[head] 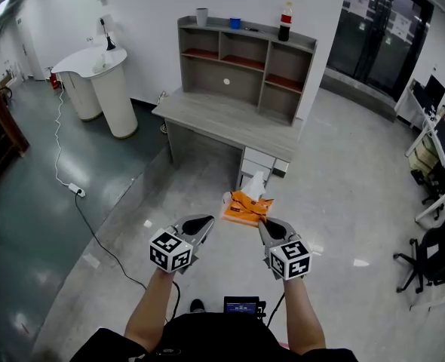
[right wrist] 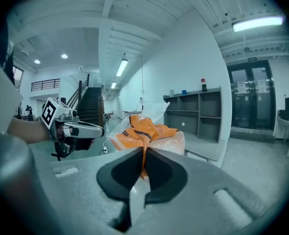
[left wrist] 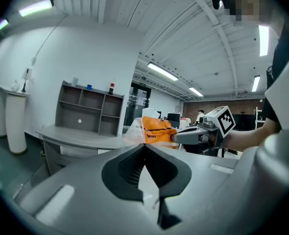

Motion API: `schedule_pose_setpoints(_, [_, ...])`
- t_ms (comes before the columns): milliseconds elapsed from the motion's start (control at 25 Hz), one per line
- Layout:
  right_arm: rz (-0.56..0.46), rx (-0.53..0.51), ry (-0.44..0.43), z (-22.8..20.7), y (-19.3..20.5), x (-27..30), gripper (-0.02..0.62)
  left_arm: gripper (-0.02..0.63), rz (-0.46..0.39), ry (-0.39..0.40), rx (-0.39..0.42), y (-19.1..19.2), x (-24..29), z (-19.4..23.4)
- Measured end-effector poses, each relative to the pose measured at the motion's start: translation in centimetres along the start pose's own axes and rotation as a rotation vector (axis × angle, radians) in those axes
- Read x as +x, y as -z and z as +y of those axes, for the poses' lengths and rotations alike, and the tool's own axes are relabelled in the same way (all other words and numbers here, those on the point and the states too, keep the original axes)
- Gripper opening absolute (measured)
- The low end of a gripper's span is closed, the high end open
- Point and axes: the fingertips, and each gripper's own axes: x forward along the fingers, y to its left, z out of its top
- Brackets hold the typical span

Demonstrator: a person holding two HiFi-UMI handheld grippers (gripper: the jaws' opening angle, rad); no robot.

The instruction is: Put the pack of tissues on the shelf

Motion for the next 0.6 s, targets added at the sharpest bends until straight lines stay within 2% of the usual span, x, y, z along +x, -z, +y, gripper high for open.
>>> schedule_pose_setpoints(240, [-0.005,0.0,-0.008,-0.4,-0.1,-0.1,0.006,0.003,-0.007,0.017,0.015,-0.1,0.6,-0.5])
schedule_pose_setpoints(600, [-0.024,0.023,-0.026,-2.4,0.1,-0.9,0.006,0.003,-0.004,-0.001,0.023,0.2,2.3,-1.4])
